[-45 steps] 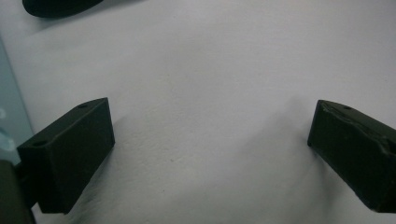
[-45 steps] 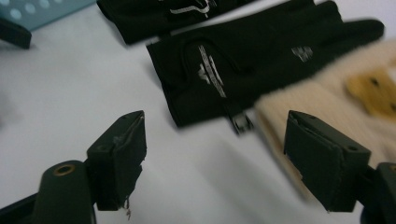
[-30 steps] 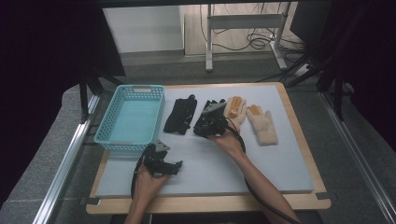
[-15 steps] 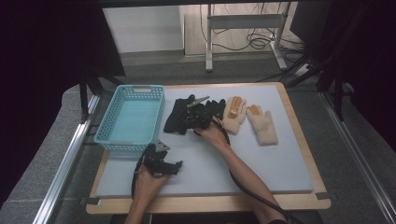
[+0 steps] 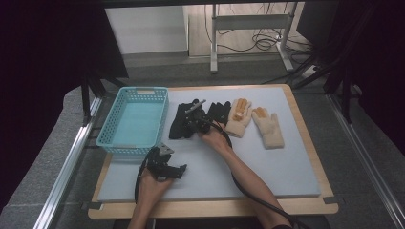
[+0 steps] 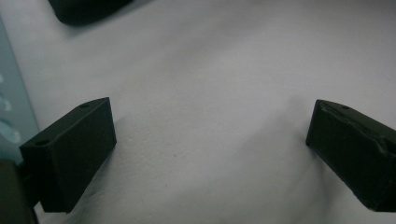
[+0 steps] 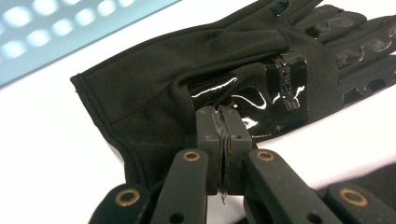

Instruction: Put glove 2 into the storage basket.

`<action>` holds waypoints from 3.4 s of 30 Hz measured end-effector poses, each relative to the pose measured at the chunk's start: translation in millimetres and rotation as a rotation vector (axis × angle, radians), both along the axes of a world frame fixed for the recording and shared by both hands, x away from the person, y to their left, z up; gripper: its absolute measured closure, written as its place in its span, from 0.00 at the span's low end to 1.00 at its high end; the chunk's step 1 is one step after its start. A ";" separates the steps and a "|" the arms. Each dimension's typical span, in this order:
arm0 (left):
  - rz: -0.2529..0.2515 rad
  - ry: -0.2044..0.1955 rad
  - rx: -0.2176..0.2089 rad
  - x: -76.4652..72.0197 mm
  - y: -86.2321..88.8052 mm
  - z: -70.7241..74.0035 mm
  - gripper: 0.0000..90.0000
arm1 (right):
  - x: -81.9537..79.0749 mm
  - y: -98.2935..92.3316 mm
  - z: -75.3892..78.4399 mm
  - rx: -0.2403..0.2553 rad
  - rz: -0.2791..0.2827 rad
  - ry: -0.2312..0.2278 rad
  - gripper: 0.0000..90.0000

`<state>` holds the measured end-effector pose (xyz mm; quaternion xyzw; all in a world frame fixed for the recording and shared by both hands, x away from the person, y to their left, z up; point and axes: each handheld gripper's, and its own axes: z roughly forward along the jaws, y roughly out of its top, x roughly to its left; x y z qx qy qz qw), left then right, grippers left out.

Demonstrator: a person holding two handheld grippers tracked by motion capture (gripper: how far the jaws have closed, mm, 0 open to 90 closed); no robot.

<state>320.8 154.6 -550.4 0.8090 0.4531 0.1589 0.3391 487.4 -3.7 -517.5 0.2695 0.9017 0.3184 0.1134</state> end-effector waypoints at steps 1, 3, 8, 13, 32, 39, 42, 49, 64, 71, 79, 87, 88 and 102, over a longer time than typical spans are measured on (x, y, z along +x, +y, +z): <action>0.000 0.000 0.000 0.0 0.0 0.0 0.02 | 0.0 0.0 0.0 0.000 0.000 0.000 0.97; -0.001 0.001 0.003 0.1 0.2 0.1 0.02 | -11.8 -8.4 7.4 0.003 0.050 0.057 0.94; -0.001 0.001 0.003 0.1 0.2 0.1 0.02 | -6.7 -16.2 12.3 0.052 0.027 0.025 0.64; -0.001 0.001 0.000 0.1 0.1 0.1 0.02 | 9.4 -9.0 5.9 0.089 -0.020 -0.005 0.48; -0.001 0.001 0.000 0.1 0.2 0.0 0.02 | 3.9 4.6 10.7 0.120 -0.022 -0.014 0.91; -0.001 0.000 0.002 -0.1 0.2 0.0 0.02 | -11.1 -7.0 38.3 0.156 0.005 -0.034 0.91; -0.001 0.000 0.002 -0.1 0.2 0.0 0.02 | -14.6 -14.2 43.7 0.170 0.007 -0.035 0.91; 0.000 -0.001 0.000 0.0 0.1 -0.2 0.02 | -27.9 -46.2 64.5 0.226 0.010 -0.018 0.91; 0.003 -0.004 -0.002 0.0 -0.3 -0.2 0.02 | -87.7 -113.2 77.7 0.241 0.020 -0.039 0.91; 0.003 -0.004 -0.003 0.0 -0.3 -0.2 0.02 | -127.5 -142.2 60.7 0.219 0.019 -0.030 0.91; 0.002 -0.002 -0.001 -0.2 -0.2 -0.1 0.02 | -145.7 -155.4 19.0 0.184 0.006 0.015 0.87; 0.004 -0.003 -0.004 -0.2 -0.5 -0.3 0.02 | -136.3 -176.4 25.7 0.215 -0.056 -0.027 0.62; 0.005 -0.003 -0.004 -0.2 -0.5 -0.3 0.02 | -136.3 -176.4 25.7 0.215 -0.056 -0.027 0.62; 0.001 -0.002 -0.001 -0.1 -0.2 -0.1 0.02 | -92.5 -192.7 24.9 0.225 -0.137 -0.032 0.78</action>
